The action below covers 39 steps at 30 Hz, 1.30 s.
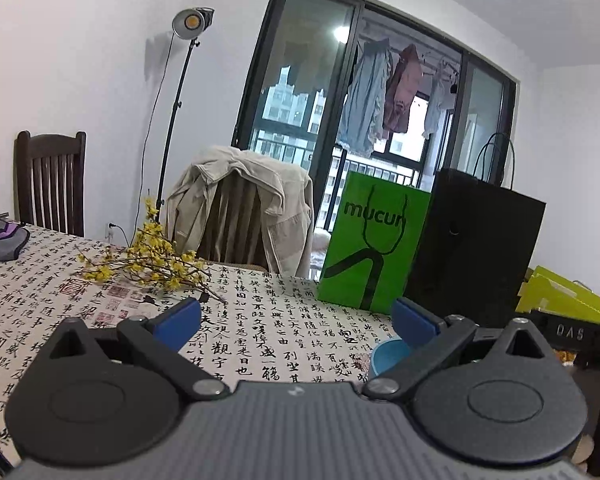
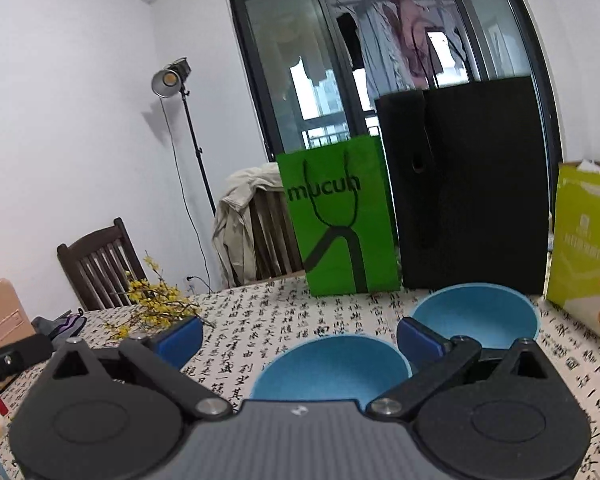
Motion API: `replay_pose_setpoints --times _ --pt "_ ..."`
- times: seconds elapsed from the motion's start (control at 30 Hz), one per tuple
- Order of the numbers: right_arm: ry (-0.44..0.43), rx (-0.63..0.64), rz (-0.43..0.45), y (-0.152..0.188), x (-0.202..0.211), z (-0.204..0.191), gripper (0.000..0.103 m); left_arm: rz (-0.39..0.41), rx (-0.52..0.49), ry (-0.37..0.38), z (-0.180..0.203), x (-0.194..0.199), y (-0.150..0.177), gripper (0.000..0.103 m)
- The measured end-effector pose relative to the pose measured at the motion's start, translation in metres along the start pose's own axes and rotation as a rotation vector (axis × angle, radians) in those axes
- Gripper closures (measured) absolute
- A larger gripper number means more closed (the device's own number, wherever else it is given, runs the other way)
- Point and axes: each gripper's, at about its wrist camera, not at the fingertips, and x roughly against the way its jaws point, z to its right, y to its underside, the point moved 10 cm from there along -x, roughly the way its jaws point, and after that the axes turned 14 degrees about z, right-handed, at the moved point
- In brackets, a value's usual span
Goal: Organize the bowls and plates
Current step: 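Move both open grippers toward the next blue bowl by the green bag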
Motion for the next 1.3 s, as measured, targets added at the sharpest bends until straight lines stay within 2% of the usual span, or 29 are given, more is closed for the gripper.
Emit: replay_pose_setpoints --times 0.27,0.43,0.77,0.97,1.3 --pt "0.042 0.035 0.019 0.008 -0.008 0.017 0.0 -0.061 -0.011 -0.009 0.01 -0.039 0.007 0.0" --pt "0.008 -0.039 -0.023 0.013 -0.015 0.023 0.0 -0.115 -0.018 -0.019 0.015 -0.06 0.013 0.0" --pt "0.047 -0.046 -0.039 0.02 -0.02 0.033 0.0 -0.234 -0.024 -0.041 0.023 -0.093 0.032 0.0" --pt "0.055 -0.086 -0.053 0.022 -0.018 0.04 0.0 -0.254 -0.04 -0.048 0.028 -0.103 0.035 0.0" --pt "0.094 -0.207 -0.089 0.029 -0.025 0.066 0.0 -0.279 -0.069 -0.01 0.05 -0.115 0.04 0.0"
